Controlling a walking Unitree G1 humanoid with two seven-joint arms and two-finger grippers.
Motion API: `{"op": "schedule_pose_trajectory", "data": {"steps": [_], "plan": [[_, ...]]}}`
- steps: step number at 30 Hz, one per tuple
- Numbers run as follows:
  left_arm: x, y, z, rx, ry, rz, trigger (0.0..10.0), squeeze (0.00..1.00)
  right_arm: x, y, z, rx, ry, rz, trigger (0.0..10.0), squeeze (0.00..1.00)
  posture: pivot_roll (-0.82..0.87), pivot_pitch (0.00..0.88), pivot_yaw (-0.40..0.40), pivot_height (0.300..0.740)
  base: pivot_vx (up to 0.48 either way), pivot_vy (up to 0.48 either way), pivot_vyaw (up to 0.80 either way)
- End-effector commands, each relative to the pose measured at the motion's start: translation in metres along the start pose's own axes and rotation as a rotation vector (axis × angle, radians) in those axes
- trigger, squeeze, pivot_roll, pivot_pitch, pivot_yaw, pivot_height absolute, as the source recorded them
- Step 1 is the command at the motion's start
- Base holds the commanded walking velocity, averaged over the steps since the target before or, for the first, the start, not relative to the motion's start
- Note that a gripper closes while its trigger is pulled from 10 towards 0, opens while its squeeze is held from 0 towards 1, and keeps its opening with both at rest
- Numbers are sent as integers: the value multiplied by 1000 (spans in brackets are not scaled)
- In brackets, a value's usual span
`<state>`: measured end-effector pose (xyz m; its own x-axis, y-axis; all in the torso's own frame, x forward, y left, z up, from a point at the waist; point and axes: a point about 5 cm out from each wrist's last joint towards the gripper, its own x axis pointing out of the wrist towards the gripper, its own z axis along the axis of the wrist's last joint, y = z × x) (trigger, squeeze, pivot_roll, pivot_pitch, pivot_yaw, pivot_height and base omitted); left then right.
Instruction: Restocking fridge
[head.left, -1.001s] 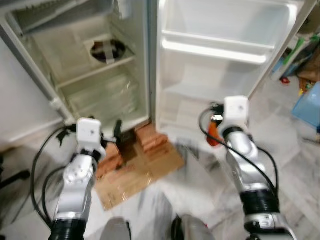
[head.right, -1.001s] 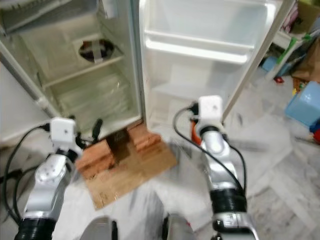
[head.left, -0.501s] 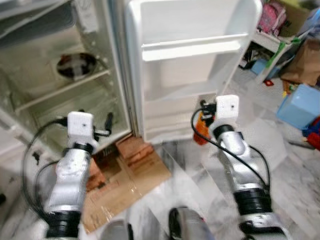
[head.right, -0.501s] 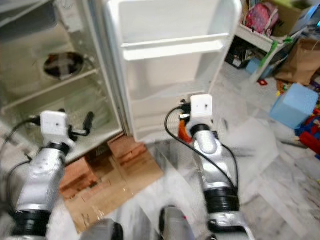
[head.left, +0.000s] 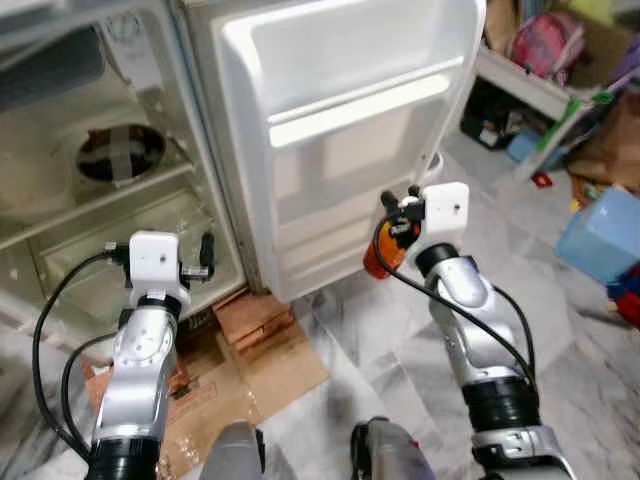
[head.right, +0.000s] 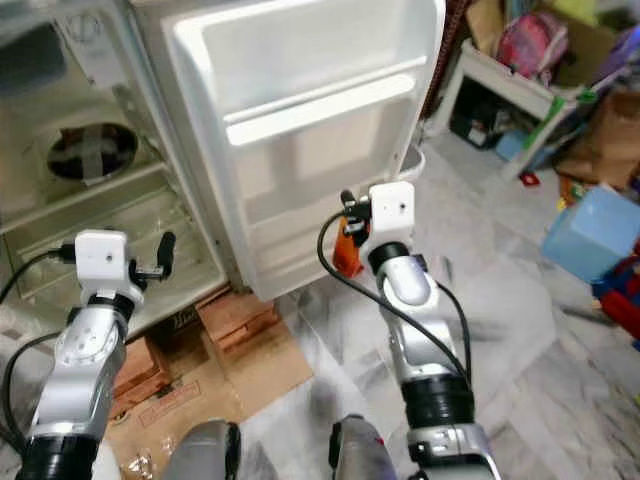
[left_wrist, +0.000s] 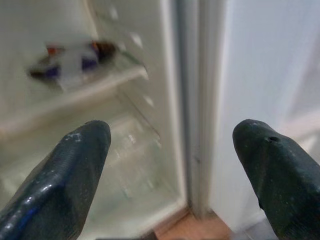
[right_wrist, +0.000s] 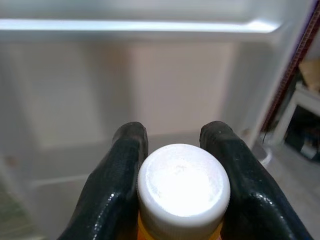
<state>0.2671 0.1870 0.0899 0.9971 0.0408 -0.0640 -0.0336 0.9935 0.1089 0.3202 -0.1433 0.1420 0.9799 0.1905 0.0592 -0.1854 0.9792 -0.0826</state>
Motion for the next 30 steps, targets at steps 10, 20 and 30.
{"op": "schedule_pose_trajectory", "data": {"steps": [10, 20, 30], "plan": [[-9, 22, 7, 26, -21, 49, 10000, 0, 2, 5, 8, 35, -45, 16, 10000, 0, 69, 154, -34, 740, 0, -200, 594], [-7, 18, 8, 14, -17, 46, 10000, 0, 1, -2, 10, 36, -59, -1, 10000, 0, 62, 146, -32, 740, 0, -472, 0], [-8, 20, 6, 18, -3, 58, 10000, 0, 0, 0, 10, 49, -67, 9, 10000, 0, 67, 145, -35, 740, 0, -468, 0]]}}
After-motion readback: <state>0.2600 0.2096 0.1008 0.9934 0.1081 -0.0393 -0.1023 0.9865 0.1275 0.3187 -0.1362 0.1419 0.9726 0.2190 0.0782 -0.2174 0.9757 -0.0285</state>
